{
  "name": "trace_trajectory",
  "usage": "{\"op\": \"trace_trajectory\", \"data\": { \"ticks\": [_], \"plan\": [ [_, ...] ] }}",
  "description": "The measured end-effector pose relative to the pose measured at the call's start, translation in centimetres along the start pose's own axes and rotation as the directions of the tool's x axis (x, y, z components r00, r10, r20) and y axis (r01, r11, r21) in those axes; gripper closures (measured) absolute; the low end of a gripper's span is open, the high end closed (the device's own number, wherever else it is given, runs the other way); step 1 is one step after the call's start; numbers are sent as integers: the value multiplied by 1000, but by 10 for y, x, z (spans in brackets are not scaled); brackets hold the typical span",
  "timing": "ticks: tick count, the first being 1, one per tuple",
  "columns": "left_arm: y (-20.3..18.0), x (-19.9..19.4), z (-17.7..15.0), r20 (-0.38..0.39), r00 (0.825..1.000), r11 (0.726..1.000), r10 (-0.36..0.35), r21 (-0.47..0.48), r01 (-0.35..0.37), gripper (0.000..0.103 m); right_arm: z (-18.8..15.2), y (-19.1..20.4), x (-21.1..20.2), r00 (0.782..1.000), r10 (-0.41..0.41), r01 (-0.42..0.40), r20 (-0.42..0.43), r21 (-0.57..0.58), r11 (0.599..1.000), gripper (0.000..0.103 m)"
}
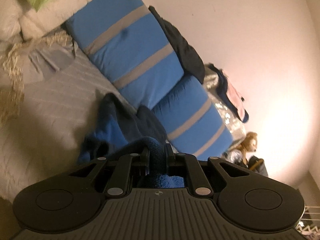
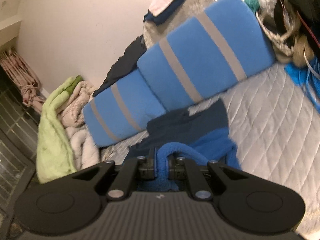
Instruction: Fold clothes
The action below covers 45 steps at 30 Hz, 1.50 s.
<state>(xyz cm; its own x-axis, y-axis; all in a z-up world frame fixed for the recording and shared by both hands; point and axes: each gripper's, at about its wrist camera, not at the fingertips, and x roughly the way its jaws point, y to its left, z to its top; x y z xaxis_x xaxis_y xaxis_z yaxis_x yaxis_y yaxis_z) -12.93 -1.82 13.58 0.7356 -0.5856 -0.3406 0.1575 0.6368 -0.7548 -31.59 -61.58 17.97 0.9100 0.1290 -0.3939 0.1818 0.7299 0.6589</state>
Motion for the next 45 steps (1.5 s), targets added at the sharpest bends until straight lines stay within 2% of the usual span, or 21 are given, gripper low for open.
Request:
{"op": "trace_trajectory", "data": {
  "ticks": [5,9,12,16,20,27,33,45],
  "plan": [
    [0,17,14,43,999,1000,11,19,-11,90,21,3,16,992,-96,100,76,-48,994,94],
    [2,34,21,58,997,998,47,37,-50,89,26,10,33,982,-149,162,119,-109,981,94],
    [4,47,26,60,995,997,74,33,-76,90,26,20,50,967,-204,230,150,-185,956,94],
    [-3,60,32,72,991,990,112,73,-117,89,22,32,73,937,-284,335,205,-291,896,94],
    [-13,74,37,75,985,976,158,140,-167,89,22,32,90,916,-332,391,227,-315,865,94],
    [-16,95,45,80,975,955,206,200,-218,89,30,30,113,900,-370,432,233,-347,833,94],
    [-17,114,49,86,968,934,237,253,-251,89,34,25,125,896,-380,441,229,-360,822,94],
    [-26,160,49,128,947,845,296,426,-322,89,45,-1,157,898,-389,439,204,-365,821,94]
  ]
}}
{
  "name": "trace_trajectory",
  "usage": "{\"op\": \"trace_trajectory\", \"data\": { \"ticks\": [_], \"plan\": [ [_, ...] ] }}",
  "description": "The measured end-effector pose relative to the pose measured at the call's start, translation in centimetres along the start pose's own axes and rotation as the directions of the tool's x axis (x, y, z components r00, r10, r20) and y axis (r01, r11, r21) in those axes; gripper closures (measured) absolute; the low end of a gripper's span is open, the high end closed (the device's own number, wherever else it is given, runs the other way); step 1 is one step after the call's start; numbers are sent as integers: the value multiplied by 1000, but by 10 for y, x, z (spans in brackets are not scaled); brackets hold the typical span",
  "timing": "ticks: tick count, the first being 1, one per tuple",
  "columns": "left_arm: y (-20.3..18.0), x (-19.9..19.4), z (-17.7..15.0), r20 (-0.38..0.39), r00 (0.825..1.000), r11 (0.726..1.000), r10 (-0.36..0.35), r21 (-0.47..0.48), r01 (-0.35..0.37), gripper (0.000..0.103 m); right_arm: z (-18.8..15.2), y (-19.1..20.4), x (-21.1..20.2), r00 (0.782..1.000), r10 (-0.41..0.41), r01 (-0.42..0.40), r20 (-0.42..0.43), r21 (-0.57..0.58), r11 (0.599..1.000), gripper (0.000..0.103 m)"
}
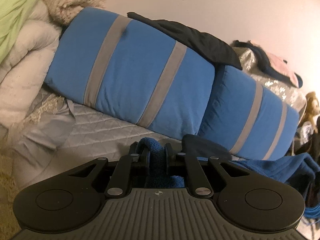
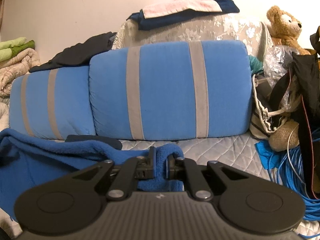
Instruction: Fold clothes
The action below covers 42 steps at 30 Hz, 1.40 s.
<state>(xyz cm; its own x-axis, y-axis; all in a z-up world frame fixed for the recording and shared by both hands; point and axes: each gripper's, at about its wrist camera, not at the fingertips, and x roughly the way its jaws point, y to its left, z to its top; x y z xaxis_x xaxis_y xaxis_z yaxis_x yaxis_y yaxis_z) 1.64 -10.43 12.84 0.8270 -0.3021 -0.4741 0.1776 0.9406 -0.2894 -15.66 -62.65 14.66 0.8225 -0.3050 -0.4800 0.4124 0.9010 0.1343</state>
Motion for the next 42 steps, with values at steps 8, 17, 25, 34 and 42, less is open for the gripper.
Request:
{"op": "trace_trajectory", "data": {
  "ticks": [8,17,25,34,42],
  "plan": [
    [-5,26,5,-24,999,999,31,31,-30,89,-3,-7,32,1000,-4,4,-31,-5,1000,94],
    [0,58,20,-71,997,1000,25,-15,-26,89,0,-15,73,997,-3,3,-82,9,1000,94],
    [7,94,32,-118,992,996,38,-74,-47,89,10,-16,110,993,-3,4,-117,5,1000,94],
    [10,131,35,-177,981,988,83,-112,-104,89,16,-5,151,988,-37,33,-150,-29,999,94],
    [22,159,31,-212,972,974,103,-179,-142,89,9,-1,186,981,-71,62,-180,-51,997,94]
  ]
}}
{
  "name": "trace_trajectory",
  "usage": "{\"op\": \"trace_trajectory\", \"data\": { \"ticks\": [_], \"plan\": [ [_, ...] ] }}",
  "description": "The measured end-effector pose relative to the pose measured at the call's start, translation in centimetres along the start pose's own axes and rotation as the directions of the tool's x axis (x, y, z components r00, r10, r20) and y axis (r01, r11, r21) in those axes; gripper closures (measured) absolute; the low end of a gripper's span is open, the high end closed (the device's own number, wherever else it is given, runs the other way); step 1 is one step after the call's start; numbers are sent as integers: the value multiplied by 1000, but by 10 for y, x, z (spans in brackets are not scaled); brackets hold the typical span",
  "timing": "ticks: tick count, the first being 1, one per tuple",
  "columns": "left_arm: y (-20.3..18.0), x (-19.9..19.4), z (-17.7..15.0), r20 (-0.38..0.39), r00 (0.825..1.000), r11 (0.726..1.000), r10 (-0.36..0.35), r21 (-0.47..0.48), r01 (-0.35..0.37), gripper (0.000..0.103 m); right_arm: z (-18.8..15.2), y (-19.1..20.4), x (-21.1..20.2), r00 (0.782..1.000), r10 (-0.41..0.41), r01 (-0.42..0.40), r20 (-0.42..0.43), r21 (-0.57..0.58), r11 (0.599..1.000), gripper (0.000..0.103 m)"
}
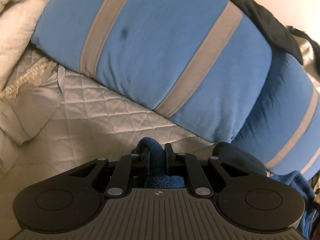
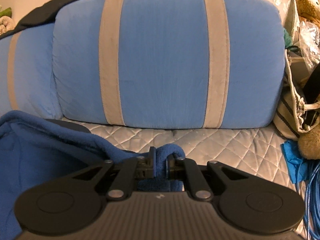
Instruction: Fold clothes
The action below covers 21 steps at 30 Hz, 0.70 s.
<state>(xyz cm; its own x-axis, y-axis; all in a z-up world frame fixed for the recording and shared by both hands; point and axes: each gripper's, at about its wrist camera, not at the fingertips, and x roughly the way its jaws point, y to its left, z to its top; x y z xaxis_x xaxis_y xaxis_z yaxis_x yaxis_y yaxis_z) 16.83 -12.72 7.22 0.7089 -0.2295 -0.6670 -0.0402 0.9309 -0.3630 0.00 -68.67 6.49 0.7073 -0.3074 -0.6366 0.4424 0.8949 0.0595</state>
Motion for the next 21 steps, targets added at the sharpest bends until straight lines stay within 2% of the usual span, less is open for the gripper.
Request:
{"op": "trace_trajectory", "data": {
  "ticks": [17,18,19,21],
  "plan": [
    [11,46,1,-17,1000,998,-1,-65,0,88,-4,2,56,999,-34,35,-42,13,999,93],
    [13,48,1,-23,1000,997,-5,-83,3,88,-4,2,58,998,-38,39,-40,18,999,92],
    [15,50,2,-30,999,994,-13,-107,10,88,-4,2,59,998,-41,42,-38,24,999,76],
    [21,52,4,-38,998,987,-40,-156,34,87,-5,-3,59,999,-26,28,-34,55,998,73]
  ]
}}
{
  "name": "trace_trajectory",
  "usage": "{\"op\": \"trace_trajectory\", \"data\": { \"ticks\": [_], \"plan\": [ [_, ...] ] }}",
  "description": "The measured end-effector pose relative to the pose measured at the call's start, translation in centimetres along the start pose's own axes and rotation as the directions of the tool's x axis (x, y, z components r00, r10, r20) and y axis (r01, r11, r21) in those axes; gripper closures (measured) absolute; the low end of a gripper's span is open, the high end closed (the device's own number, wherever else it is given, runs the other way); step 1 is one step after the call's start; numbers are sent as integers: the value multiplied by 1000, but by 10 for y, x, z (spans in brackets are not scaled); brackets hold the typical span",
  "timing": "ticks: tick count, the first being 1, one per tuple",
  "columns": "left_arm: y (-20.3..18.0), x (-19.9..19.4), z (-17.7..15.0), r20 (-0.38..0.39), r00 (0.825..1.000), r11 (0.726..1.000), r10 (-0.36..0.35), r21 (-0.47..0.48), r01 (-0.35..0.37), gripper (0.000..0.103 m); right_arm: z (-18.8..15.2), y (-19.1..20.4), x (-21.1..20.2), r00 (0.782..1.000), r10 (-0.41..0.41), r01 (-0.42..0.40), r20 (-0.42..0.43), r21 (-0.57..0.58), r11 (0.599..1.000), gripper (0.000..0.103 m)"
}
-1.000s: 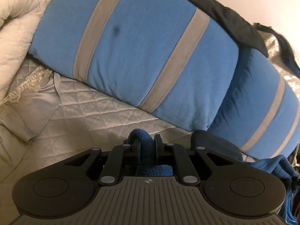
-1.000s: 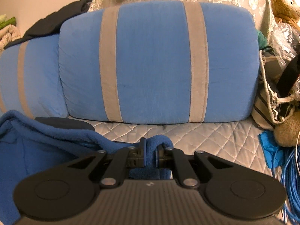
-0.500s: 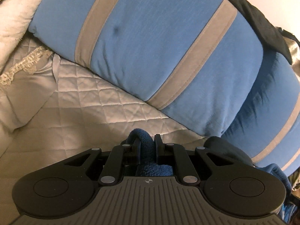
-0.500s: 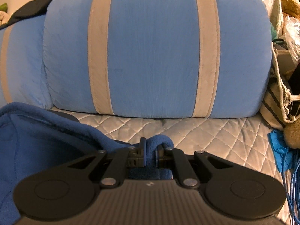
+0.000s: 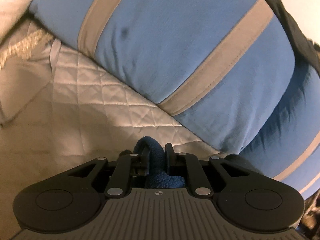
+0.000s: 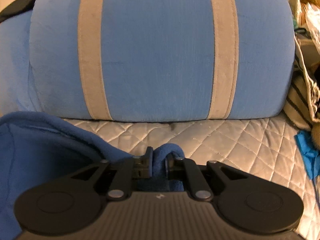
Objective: Fold clothes
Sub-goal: 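Open both grippers and release the folded fleece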
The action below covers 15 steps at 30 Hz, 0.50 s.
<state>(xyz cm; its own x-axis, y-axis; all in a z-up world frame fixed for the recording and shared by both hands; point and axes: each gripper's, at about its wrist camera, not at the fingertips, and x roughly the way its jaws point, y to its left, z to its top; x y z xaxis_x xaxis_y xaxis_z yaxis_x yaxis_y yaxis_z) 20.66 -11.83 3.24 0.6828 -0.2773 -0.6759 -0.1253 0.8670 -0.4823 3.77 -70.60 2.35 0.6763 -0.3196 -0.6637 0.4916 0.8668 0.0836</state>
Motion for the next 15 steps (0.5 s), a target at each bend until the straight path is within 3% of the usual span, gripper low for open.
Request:
{"op": "trace_trajectory", "data": {
  "ticks": [2,4,5,6,7,8,12,15],
  "plan": [
    [6,1,2,-9,999,998,-32,-54,32,81,0,-4,1,999,35,-35,-12,41,999,62],
    [16,-1,4,-7,995,984,-97,-149,95,62,1,-10,0,996,88,-87,-11,101,991,49],
    [22,-2,5,5,991,968,-136,-213,134,57,1,-15,-1,993,120,-118,-4,138,983,40],
    [26,-5,5,29,987,953,-156,-260,158,44,2,-19,-2,988,152,-151,5,175,973,36],
    [29,-8,6,55,983,935,-174,-305,182,34,3,-24,-5,981,192,-193,24,217,957,21],
    [31,-11,7,80,979,920,-187,-336,203,32,4,-27,-8,976,214,-218,44,249,944,0],
    [19,-31,12,117,980,947,-160,-262,186,30,12,-27,-22,974,197,-219,112,233,948,0],
    [-8,-43,12,100,992,994,-77,-71,84,30,15,-13,-32,982,148,-159,119,93,983,1]
  ]
}}
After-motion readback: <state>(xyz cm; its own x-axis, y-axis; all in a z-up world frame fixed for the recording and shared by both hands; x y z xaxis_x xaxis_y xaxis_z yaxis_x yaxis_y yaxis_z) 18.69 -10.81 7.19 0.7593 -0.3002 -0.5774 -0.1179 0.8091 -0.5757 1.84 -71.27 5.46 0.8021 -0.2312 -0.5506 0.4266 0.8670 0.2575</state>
